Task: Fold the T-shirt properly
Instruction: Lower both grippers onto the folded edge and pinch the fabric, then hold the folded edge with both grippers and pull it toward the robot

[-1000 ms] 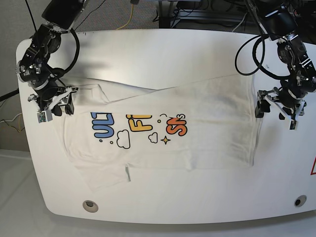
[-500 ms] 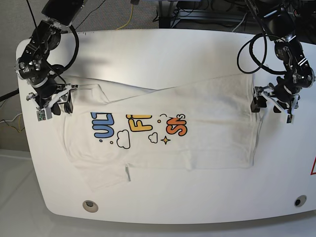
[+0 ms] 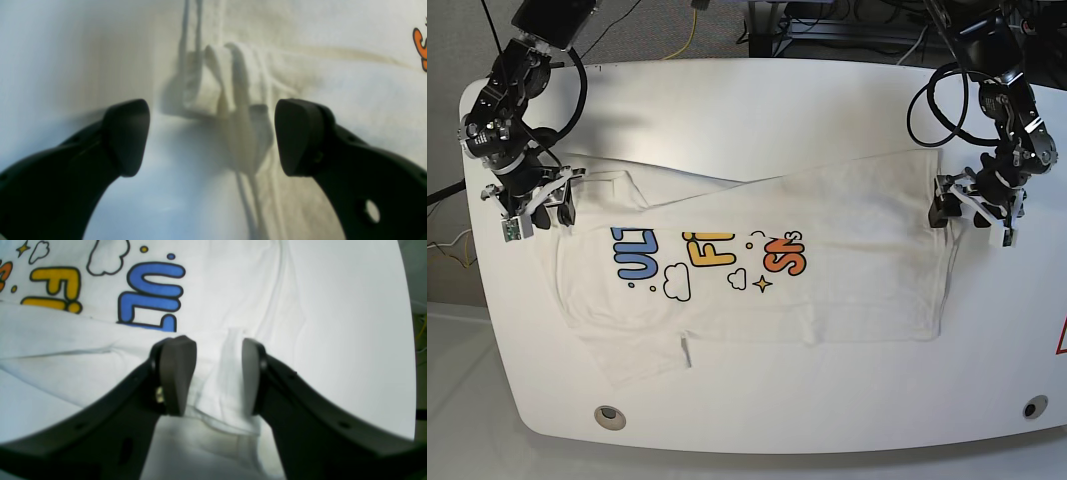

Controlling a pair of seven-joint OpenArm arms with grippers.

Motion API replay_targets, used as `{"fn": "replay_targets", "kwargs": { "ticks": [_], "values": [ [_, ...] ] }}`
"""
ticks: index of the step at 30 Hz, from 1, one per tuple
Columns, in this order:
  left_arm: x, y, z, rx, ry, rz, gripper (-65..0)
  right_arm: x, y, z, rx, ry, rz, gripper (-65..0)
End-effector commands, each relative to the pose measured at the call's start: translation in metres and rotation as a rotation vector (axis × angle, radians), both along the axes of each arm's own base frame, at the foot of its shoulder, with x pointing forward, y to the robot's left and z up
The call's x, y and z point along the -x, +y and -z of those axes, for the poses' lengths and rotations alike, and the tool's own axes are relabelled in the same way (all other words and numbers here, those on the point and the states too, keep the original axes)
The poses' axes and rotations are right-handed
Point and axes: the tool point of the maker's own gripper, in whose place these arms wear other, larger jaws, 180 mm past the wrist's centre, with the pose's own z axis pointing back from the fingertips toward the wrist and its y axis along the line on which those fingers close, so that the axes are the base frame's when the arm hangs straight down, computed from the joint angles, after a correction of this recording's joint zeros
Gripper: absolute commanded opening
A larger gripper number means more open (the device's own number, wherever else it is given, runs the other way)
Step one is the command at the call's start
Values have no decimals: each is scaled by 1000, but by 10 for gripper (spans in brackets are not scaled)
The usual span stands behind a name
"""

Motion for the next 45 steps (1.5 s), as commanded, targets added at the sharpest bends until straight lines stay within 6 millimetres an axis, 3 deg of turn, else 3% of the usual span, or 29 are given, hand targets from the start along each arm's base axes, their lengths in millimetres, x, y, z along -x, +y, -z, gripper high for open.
{"fn": "replay_targets", "kwargs": {
  "ticks": [1, 5, 17, 22, 45],
  "values": [
    [-15, -1, -19, -3, -73, 13, -90, -6, -6, -16, 18, -55, 0, -393],
    [-16, -3, -19, 2, -80, 14, -90, -1, -20, -18, 22, -57, 42, -393],
    [-28, -20, -24, 4, -94, 64, -92, 16, -37, -12, 27, -35, 92, -393],
    [-29, -22, -24, 3, -94, 71, -93, 20, -39, -17, 45, -43, 95, -393],
    [-27, -20, -23, 1, -91, 66, -93, 37, -36, -4, 42, 2, 92, -393]
  ]
}}
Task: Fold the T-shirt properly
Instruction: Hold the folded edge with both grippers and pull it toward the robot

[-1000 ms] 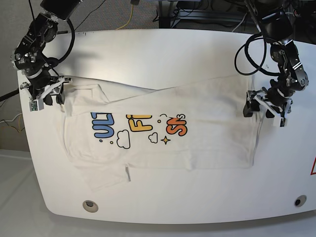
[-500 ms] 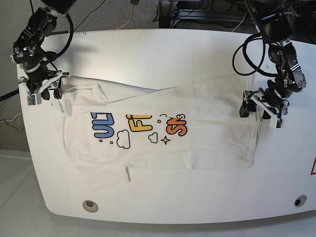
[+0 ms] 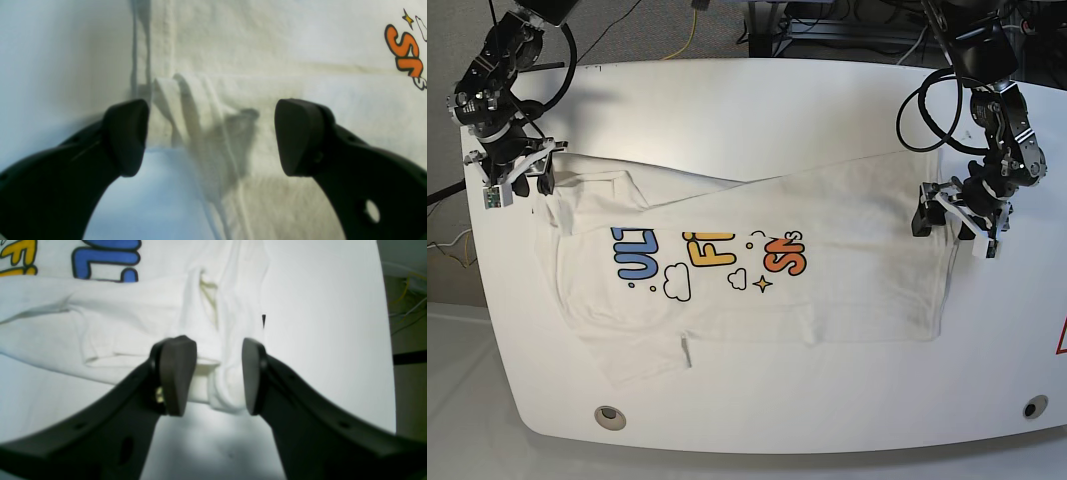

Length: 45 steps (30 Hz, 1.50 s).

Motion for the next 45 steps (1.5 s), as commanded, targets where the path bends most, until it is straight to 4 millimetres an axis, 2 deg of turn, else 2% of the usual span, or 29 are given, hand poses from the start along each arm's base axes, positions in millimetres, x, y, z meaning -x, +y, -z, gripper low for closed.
{"fn": "replay_targets", "kwargs": {
  "ticks": [1, 15, 18, 25, 30, 37, 45],
  "values": [
    [-12, 6, -19, -7, -65, -4, -93, -6, -2, -14, 16, -51, -12, -393],
    [-16, 6, -24, 0, -110, -13, -95, -5, -2, -13, 14, -48, -10, -393],
    [-16, 6, -24, 1, -110, -13, -121, -5, -2, -13, 12, -48, -9, -393],
    [-16, 6, -24, 1, -110, -18, -240, -4, -1, -12, 11, -47, -9, -393],
    [-16, 6, -24, 1, -110, -18, -252, -4, -1, -12, 11, -47, -9, -393],
    [-8, 7, 2, 45, -41, -41, -252, -2, -1, -10, 11, -39, -9, -393],
    [-7, 12, 8, 63, -61, -69, -252, 0, -1, -9, 11, -35, -9, -393]
  ]
}}
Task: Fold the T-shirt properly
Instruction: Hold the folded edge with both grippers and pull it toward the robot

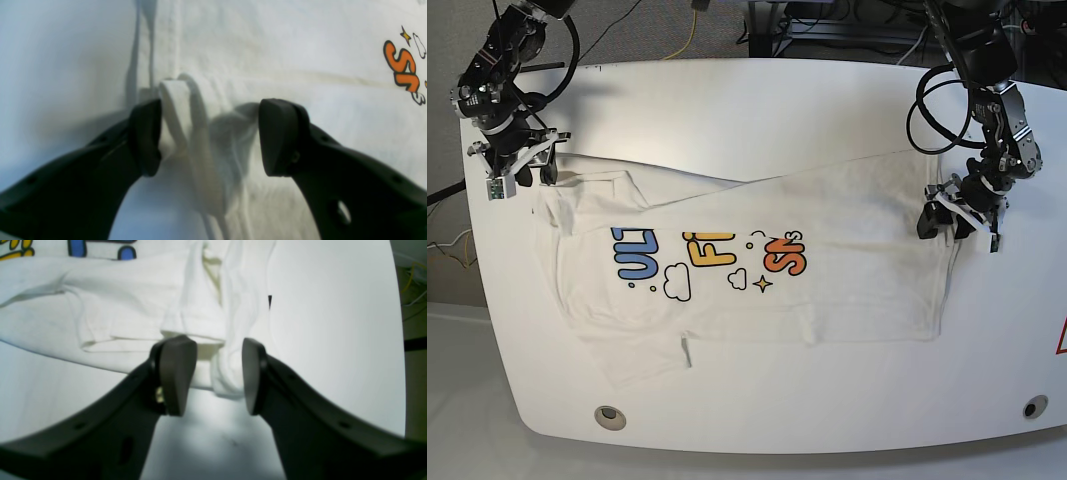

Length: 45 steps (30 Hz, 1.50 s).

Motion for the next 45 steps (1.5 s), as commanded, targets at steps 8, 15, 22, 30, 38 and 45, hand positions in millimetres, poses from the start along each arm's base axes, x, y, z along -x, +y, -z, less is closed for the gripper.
{"fn": "replay_targets", "kwargs": {
  "ticks": [8, 15, 22, 30, 38, 45],
  "values": [
    [2, 11, 11, -62, 33, 1, -191, -9, -3, -17, 19, -59, -12, -394],
    [0, 7, 10, -58, 15, 5, -179, -9, -3, -17, 19, -59, -12, -394],
    [-1, -2, 13, -43, 16, 10, -331, -9, -3, -17, 19, -59, -12, -394],
    [-1, -2, 13, -42, 18, 10, -480, -9, -3, -16, 19, -57, -12, -394],
    [-1, 0, 13, -45, 18, 9, -488, -7, -2, -16, -5, -73, 22, -394],
    [0, 0, 13, -46, 19, 12, -488, -3, -4, -32, -5, -132, 82, -391]
  ]
}}
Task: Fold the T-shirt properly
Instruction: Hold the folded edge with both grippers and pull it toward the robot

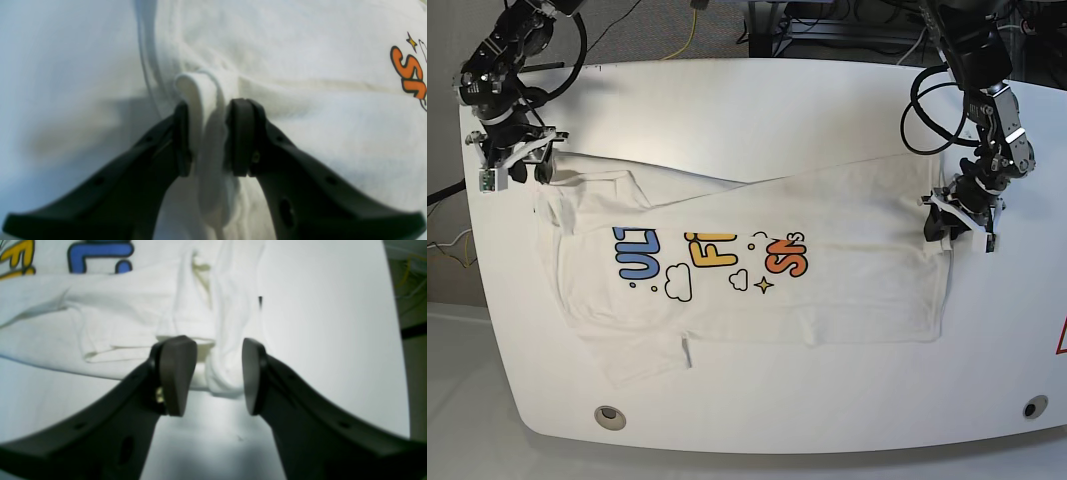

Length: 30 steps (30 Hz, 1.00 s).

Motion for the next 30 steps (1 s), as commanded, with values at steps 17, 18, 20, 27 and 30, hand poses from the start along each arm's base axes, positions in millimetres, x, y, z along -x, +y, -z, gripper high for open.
{"fn": "replay_targets", "kwargs": {
  "ticks": [17, 18, 20, 27, 30],
  "values": [
    [6, 4, 6, -35, 45, 17, -488, -3, -19, -11, -28, -35, 95, -256],
    [6, 4, 6, -35, 45, 17, -488, -3, -19, -8, -34, -29, 96, -257],
    [6, 4, 6, -35, 45, 17, -488, -3, -18, -3, -46, -21, 96, -257],
    [6, 5, 5, -36, 45, 17, -488, -6, -17, 8, -91, -10, 109, -257],
    [7, 5, 6, -36, 47, 17, -488, -6, -15, 18, -119, 6, 114, -257]
  ]
}}
